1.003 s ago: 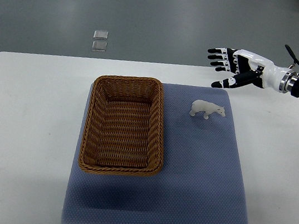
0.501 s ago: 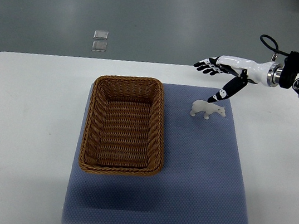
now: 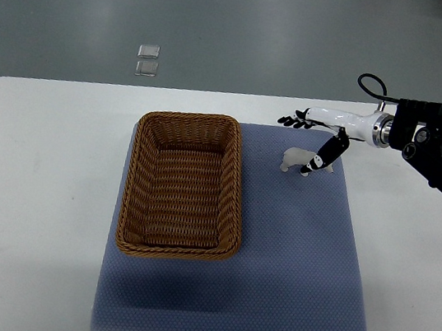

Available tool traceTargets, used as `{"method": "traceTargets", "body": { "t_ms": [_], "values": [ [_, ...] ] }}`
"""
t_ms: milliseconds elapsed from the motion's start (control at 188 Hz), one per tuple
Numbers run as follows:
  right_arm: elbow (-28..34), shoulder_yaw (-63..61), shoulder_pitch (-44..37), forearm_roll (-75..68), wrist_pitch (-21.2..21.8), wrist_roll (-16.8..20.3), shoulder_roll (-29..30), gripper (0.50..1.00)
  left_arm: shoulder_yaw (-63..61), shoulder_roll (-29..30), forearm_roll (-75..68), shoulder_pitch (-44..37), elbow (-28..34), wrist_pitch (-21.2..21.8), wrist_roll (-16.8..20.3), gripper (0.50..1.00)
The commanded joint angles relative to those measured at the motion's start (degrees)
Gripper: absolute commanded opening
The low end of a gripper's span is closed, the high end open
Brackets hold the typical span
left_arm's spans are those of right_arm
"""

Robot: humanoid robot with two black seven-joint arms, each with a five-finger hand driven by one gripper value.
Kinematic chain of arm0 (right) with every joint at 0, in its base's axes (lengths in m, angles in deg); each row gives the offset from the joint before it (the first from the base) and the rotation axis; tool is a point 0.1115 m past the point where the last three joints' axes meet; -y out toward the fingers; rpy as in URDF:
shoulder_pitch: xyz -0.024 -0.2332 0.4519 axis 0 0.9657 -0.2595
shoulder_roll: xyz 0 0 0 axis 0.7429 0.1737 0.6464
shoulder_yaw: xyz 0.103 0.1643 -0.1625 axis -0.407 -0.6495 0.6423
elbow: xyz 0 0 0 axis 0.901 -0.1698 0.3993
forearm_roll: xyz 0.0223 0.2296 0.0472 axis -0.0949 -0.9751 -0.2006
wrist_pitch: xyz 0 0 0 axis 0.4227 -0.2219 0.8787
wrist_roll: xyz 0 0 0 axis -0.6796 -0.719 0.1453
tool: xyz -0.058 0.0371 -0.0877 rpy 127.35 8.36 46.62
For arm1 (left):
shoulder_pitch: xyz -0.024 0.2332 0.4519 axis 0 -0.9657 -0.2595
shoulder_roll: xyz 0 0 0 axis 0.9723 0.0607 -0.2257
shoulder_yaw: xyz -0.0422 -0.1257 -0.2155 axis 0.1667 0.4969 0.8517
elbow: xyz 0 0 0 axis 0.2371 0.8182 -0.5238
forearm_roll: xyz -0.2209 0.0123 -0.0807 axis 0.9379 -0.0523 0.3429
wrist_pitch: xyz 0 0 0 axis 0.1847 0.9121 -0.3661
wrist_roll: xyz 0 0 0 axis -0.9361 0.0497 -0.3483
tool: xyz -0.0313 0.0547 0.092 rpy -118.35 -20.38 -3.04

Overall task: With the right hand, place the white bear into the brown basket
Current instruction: 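Lower the right hand over the white bear, fingers open, then close the right hand fingers around the white bear and lift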

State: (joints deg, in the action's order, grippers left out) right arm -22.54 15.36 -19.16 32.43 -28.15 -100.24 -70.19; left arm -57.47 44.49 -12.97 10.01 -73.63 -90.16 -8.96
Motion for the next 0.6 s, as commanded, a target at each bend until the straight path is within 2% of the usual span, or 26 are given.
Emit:
{"method": "traceTargets", "body": {
  "t_ms": [0,592],
  "values": [
    [-0.2,2.0,0.0,-0.1,-2.1,0.0,0.7,0.926,0.0,0.0,0.0,0.0,0.0,0.0,0.0,1.000],
    [-1.4,4.0,-0.6,0.3,-2.6,0.0,0.6,0.919,0.0,0.0,0.0,0.0,0.0,0.0,0.0,1.000]
  ]
}}
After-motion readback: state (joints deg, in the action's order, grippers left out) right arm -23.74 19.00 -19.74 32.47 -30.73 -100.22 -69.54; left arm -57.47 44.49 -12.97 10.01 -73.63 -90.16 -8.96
